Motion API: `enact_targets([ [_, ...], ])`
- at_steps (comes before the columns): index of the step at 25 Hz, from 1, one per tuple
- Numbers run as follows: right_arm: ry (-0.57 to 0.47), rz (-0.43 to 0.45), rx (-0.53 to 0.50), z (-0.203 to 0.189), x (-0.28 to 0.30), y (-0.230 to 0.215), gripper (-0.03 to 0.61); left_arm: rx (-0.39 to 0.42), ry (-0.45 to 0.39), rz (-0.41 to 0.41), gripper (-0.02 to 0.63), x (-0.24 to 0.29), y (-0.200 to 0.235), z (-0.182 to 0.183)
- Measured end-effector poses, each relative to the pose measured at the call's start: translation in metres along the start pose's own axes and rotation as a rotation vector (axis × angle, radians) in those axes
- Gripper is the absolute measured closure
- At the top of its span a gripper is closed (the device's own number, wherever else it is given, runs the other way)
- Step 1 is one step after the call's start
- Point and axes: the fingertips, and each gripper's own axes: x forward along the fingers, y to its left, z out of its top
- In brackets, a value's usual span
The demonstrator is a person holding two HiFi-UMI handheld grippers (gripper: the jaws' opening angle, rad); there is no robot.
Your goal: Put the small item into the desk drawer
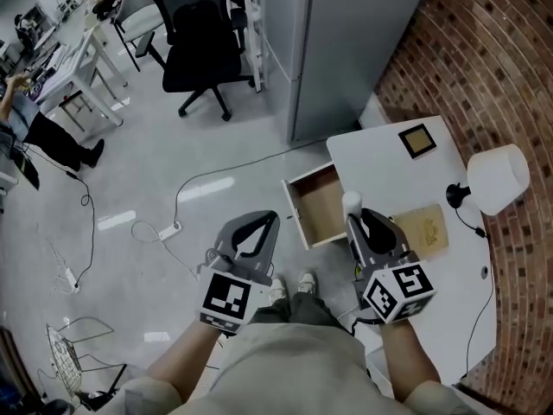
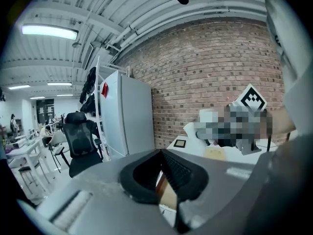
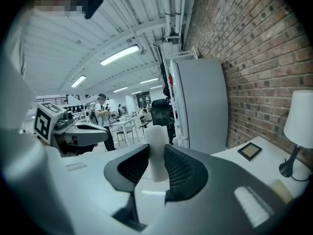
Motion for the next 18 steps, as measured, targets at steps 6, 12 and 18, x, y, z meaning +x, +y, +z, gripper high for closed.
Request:
enact_targets([
  [6,0.097,-0.023,0.053,-0.045,0.049,-0.039,0.471,-0.058,0.064,0.02,0.611,0.04,0.009,-0.032],
  [12,0.221,-0.027,0.102,-0.107,0.112,-0.061,0.471,-0.156,0.142,0.054,0.611,0.088,0.029,-0.092],
  [18,0.339,-0.029,0.133,-0.182,0.168,-0.08,0.469,-0.208,0.23,0.043,0.611,0.13,0.03,-0.16],
])
